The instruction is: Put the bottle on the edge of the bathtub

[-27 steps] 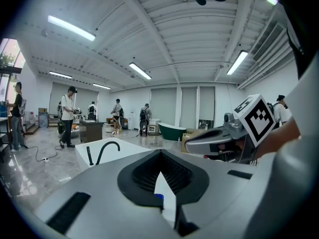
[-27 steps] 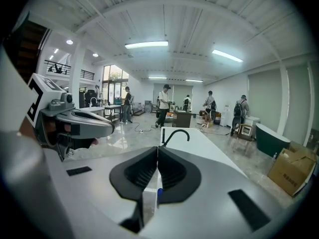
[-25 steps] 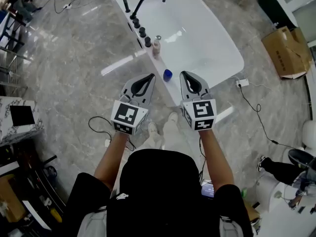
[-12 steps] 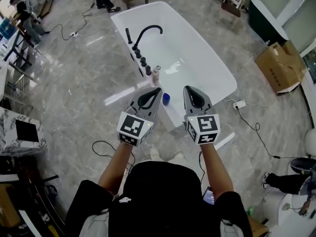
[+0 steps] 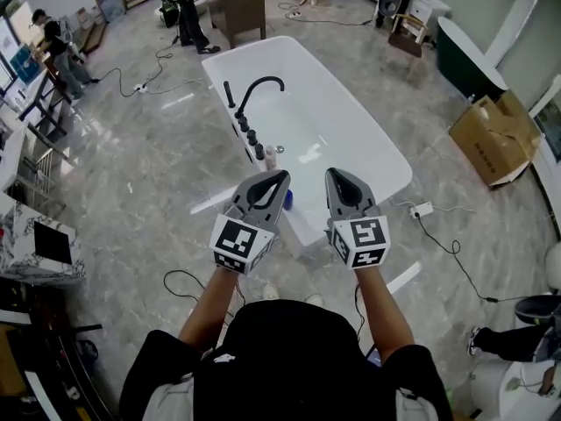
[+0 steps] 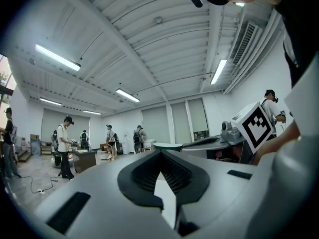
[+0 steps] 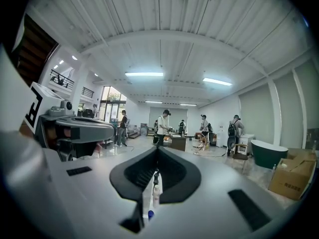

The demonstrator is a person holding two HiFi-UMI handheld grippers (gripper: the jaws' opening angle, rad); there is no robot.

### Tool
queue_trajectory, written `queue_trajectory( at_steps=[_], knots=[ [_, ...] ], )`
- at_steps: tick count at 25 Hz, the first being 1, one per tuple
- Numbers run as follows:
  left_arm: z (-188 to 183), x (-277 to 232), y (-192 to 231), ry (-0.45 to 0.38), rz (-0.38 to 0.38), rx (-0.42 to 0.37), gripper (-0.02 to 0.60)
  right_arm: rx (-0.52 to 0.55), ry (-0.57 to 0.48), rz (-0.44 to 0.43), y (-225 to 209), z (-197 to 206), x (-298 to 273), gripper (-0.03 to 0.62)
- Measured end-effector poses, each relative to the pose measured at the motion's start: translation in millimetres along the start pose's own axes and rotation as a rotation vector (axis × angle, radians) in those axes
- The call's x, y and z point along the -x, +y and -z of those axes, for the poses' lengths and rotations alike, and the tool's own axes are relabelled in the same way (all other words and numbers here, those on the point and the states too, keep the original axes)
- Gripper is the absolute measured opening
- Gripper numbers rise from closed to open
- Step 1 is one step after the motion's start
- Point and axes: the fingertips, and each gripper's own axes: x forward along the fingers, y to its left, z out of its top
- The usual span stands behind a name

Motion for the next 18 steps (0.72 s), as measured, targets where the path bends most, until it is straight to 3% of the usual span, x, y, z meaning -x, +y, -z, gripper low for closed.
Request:
queue_trajectory(
  at_steps=[18],
  knots=[
    [-18, 7, -49, -0.012, -0.041, -0.035, 0.011, -0.002, -0.083, -0.020, -17, -25, 47, 0.023]
  ],
)
